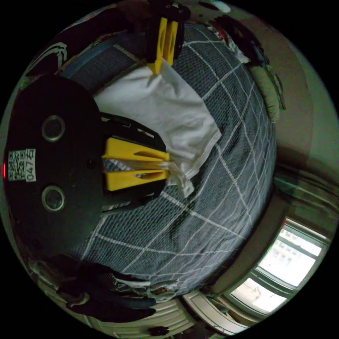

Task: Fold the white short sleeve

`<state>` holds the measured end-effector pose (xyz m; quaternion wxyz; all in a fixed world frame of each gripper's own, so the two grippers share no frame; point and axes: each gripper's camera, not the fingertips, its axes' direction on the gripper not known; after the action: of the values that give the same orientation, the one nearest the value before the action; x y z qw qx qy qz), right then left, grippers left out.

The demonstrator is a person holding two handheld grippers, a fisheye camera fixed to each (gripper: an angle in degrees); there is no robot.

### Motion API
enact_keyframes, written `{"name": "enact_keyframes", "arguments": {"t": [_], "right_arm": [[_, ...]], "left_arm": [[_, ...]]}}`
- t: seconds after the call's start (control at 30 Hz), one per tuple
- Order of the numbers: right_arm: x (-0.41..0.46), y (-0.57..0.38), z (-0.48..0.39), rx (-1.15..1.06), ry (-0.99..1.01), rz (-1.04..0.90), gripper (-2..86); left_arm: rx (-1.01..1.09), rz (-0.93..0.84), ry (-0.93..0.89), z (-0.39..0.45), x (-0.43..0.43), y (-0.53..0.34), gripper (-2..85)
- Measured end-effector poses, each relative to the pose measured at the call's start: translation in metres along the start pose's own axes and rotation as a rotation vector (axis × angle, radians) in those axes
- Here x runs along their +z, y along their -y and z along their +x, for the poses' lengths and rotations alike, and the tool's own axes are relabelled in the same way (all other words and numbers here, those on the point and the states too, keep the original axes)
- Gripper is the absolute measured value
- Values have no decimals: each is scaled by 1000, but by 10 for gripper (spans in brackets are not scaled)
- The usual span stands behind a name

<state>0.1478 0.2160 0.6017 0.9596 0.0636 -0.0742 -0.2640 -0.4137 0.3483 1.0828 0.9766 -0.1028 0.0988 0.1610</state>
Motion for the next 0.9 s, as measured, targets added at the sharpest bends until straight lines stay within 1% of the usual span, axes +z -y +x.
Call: {"name": "enact_keyframes", "arguments": {"t": [0.07, 0.13, 0.3, 0.37, 0.4, 0.47, 0.5, 0.53, 0.57, 0.63, 0.77, 0.9], "right_arm": [[-20, 13, -18, -21, -30, 48, 9], [-49, 34, -49, -97, -91, 96, 9], [-116, 90, -122, -265, -156, 196, 9], [-144, 118, -152, -308, -138, 250, 9], [-162, 138, -173, -333, -115, 293, 9], [-188, 171, -208, -371, -70, 369, 9], [-205, 195, -233, -391, -31, 420, 9], [-220, 221, -259, -412, 5, 470, 9], [-226, 234, -273, -424, 21, 492, 9], [-245, 289, -329, -463, 85, 559, 8], [-250, 377, -411, -506, 174, 604, 7], [-232, 478, -493, -508, 284, 587, 8]], "left_arm": [[0, 38, -51, -12, -33, -11, 3], [11, 50, -68, -20, -60, -19, -1], [19, 152, -16, -48, -161, -61, -5], [24, 211, 61, -69, -225, -90, -5], [22, 227, 78, -76, -242, -98, -4], [-4, 296, 141, -108, -318, -132, -4], [-13, 314, 155, -117, -337, -140, -4], [-35, 344, 188, -136, -375, -157, -3], [-55, 370, 224, -155, -411, -173, -3], [-81, 399, 282, -183, -461, -195, -3], [-165, 392, 419, -259, -555, -231, -3], [-265, 374, 478, -328, -608, -251, 1]]}}
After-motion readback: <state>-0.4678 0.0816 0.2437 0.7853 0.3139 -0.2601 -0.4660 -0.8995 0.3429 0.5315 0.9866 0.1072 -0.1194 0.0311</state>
